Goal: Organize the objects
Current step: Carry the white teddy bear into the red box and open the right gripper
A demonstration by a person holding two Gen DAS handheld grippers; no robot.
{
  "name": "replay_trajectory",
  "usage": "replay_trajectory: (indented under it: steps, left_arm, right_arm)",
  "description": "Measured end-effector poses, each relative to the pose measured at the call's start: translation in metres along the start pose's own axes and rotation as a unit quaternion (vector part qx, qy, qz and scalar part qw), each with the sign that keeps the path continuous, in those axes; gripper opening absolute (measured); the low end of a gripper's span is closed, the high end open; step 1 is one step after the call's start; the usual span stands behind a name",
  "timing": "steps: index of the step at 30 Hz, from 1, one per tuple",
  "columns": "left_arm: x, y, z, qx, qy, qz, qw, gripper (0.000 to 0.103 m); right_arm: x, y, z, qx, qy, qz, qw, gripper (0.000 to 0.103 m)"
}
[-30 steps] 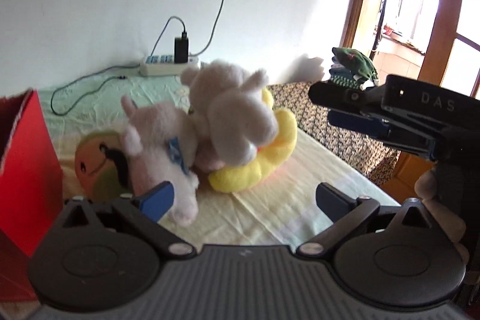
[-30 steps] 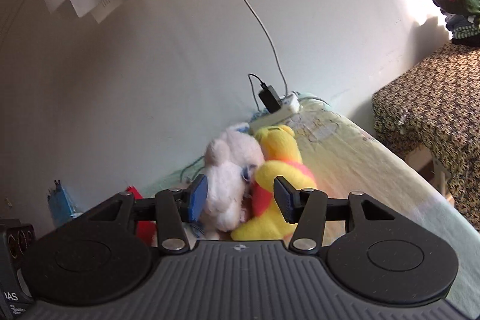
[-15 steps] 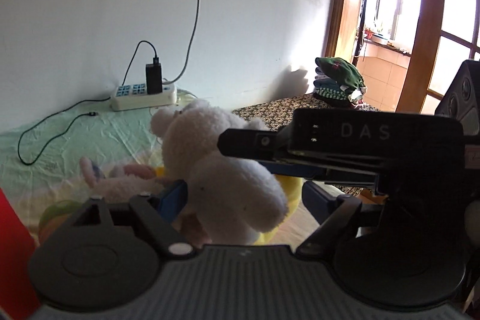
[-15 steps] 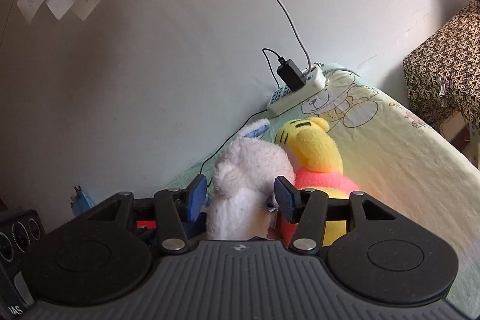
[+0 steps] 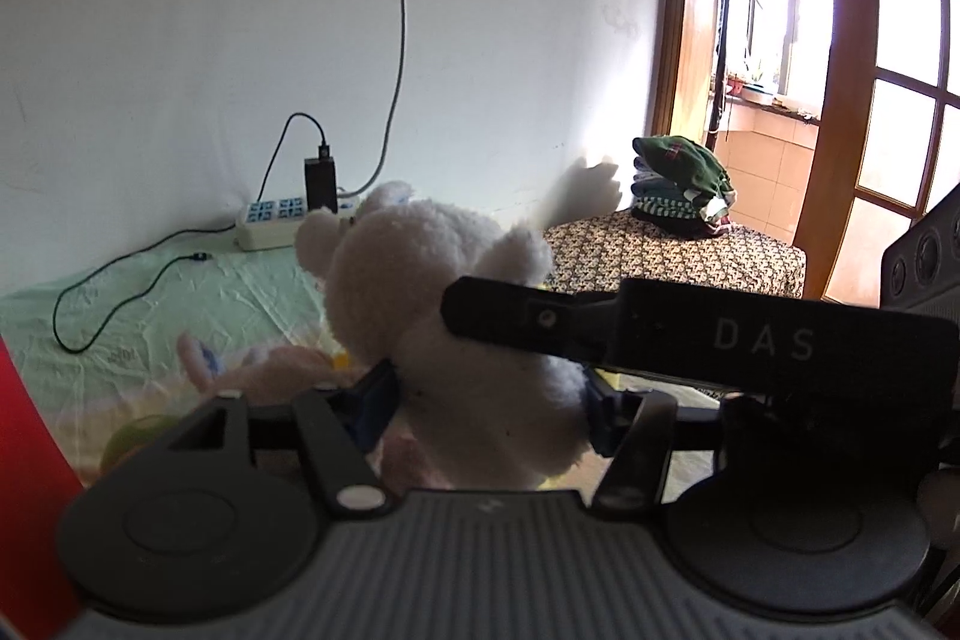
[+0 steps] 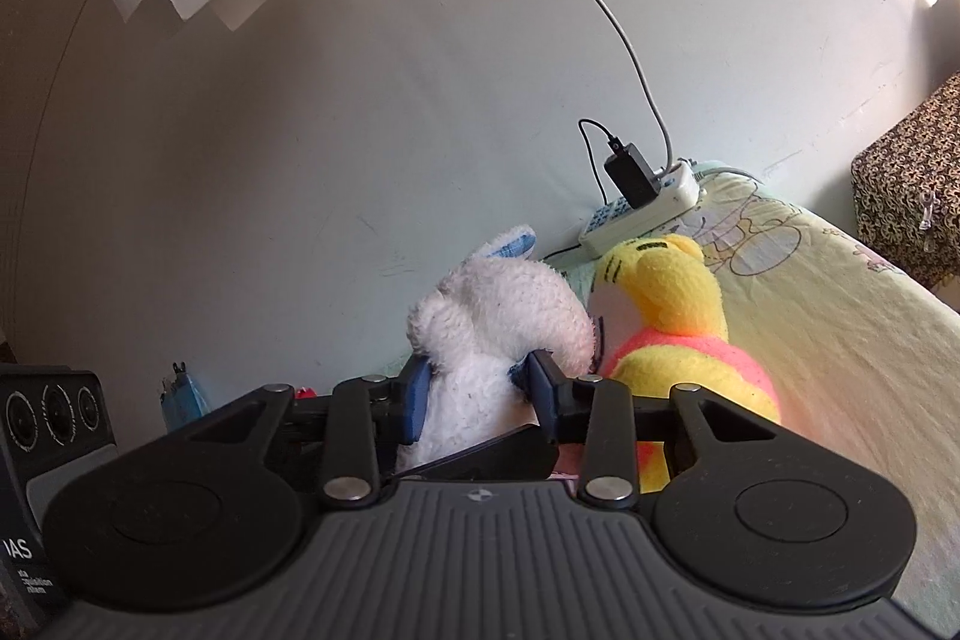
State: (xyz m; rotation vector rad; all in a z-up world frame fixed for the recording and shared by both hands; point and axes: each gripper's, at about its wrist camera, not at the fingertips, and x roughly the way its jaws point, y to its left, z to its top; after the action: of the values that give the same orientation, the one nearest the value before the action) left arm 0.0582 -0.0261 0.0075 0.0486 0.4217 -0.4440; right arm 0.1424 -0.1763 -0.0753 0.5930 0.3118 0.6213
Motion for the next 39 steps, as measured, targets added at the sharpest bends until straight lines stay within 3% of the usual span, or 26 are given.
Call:
replay_trajectory:
  steps: [8,13,25,34,39]
  left_arm:
    - [-0.061,-0.014,0.017,0.046,-0.056,0.053,0.9959,0.06]
    - [-0.111,0.019,0.021,0.038,-0.07,0.092,0.9926,0.06]
    - [-0.186,0.143,-0.006,0.012,0.016,0.209,0.9778,0.06]
    - [-0.199,0.219,-0.031,-0.005,0.094,0.283,0.9545,0.061]
    - [-0.201,0.254,-0.044,-0.032,0.123,0.302,0.945,0.062]
  right_arm:
    - [-0.014,0.046,0.017,-0.02,-0.02,0.045,0.999,0.038]
    - [0.008,0.096,0.018,-0.031,0.001,0.088,0.996,0.038]
    - [0.118,0.203,-0.044,-0.004,0.143,0.145,0.979,0.038]
    - [0.191,0.242,-0.09,0.057,0.243,0.131,0.959,0.038]
    - [0.201,0.253,-0.117,0.078,0.285,0.111,0.949,0.038]
